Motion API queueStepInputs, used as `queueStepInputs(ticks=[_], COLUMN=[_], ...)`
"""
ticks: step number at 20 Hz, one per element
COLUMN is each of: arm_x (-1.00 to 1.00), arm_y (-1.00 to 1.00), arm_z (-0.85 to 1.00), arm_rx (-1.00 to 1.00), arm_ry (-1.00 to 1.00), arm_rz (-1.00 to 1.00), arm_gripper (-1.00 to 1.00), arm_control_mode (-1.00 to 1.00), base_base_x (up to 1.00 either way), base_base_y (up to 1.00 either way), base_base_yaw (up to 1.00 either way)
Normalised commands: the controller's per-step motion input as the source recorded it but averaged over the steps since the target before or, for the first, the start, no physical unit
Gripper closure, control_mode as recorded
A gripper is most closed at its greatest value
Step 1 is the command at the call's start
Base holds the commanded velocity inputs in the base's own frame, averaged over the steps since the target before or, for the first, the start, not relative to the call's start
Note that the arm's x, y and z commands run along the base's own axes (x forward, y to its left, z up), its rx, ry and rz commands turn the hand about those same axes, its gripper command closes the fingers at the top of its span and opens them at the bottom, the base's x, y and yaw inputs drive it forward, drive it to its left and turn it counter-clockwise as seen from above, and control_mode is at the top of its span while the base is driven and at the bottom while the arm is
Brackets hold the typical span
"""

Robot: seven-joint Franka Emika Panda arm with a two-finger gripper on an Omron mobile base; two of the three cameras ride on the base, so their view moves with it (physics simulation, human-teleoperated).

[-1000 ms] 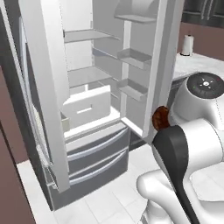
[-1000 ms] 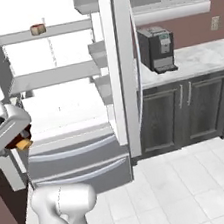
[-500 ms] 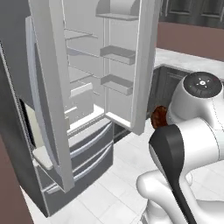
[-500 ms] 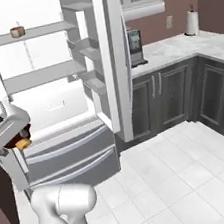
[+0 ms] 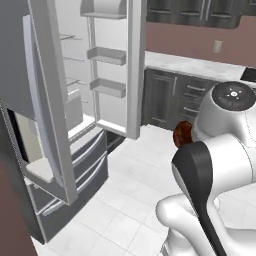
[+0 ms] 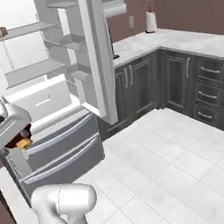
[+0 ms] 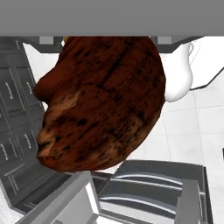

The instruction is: Gather the lemon wedge and lemon from the fridge and place them on a tray on the dining counter. Then gather the steaks from the fridge and place them on the other tray.

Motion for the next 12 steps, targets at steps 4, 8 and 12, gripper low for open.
queueStepInputs(ticks=[4, 8, 12], arm_x=[0.0, 0.0, 0.0], arm_y=[0.0, 0.0, 0.0], arm_z=[0.0, 0.0, 0.0], arm_rx=[0.0, 0.0, 0.0], arm_ry=[0.0, 0.0, 0.0], arm_rz=[0.0, 0.0, 0.0], arm_gripper=[1.0, 1.0, 1.0], arm_control_mode=[1.0, 1.0, 1.0], base_base_x=[-0.83, -0.81, -0.85], base_base_y=[0.14, 0.14, 0.1], base_base_yaw=[-0.38, -0.38, -0.36])
